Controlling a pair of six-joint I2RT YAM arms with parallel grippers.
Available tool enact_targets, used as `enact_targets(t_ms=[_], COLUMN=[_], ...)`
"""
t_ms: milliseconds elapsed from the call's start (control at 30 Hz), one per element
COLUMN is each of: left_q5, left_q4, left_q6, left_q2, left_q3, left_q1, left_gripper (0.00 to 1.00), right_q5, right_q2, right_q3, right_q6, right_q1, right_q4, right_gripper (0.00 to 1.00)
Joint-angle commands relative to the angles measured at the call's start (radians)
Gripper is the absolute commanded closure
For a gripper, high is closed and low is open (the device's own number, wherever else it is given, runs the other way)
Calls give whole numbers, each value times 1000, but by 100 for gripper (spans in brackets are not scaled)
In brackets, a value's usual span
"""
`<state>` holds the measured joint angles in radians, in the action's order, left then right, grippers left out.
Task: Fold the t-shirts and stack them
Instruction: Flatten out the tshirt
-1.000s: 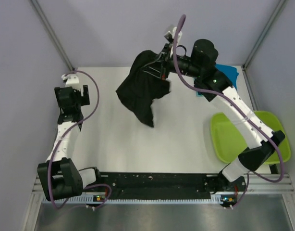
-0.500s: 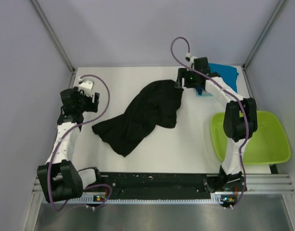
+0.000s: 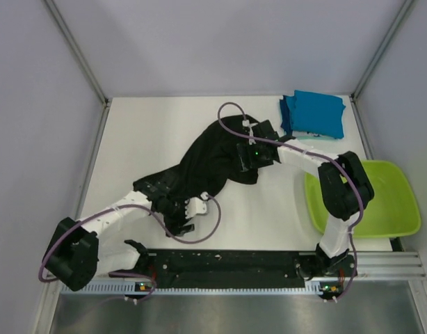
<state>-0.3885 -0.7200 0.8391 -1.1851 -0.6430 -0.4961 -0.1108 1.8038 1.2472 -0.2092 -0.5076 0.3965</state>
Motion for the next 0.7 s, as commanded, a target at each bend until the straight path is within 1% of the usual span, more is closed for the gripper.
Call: enact_targets(t_ms=[0, 67, 100, 133, 167, 200, 233, 267, 333, 433, 500, 567, 600, 667], left_q5=[92, 149, 181, 222, 276, 325, 377, 445, 522, 579, 545, 504, 499, 490], left_q4=[58, 120, 146, 166, 172, 171, 172, 175, 185, 168, 105, -23, -91, -198], left_q6=[12, 0, -3, -6, -12, -34, -46, -66, -89, -107, -120, -144, -150, -163], left_q2=[-14, -45, -63, -89, -114, -140, -160, -166, -134, 23, 131, 171, 176, 196], left_q3=[65, 85, 86, 85, 71, 51, 37, 17, -18, -117, -238, -404, -497, -630], left_q1=[-162, -189, -193, -193, -193, -190, -187, -183, -161, -82, -9, 57, 71, 77], left_gripper=[3, 6, 11, 22, 44, 66, 100, 100, 100, 100, 100, 100, 100, 100], right_q5=[28, 28, 36, 52, 71, 83, 98, 106, 155, 192, 224, 244, 252, 261], right_q2=[55, 57, 58, 55, 45, 29, 5, -30, -121, -282, -386, -486, -539, -636], right_q3=[-52, -75, -83, -87, -89, -91, -92, -91, -83, -31, 18, 67, 89, 130], right_q6=[-59, -62, -61, -55, -49, -41, -33, -21, -6, 28, 65, 91, 106, 128], right_q1=[3, -2, -2, -2, -2, -2, -2, -2, 3, 9, 11, 14, 15, 15], right_q4=[-28, -33, -35, -35, -24, -19, -12, -4, 19, 65, 109, 143, 153, 165], right_gripper=[30, 31, 38, 47, 70, 88, 98, 100, 100, 100, 100, 100, 100, 100])
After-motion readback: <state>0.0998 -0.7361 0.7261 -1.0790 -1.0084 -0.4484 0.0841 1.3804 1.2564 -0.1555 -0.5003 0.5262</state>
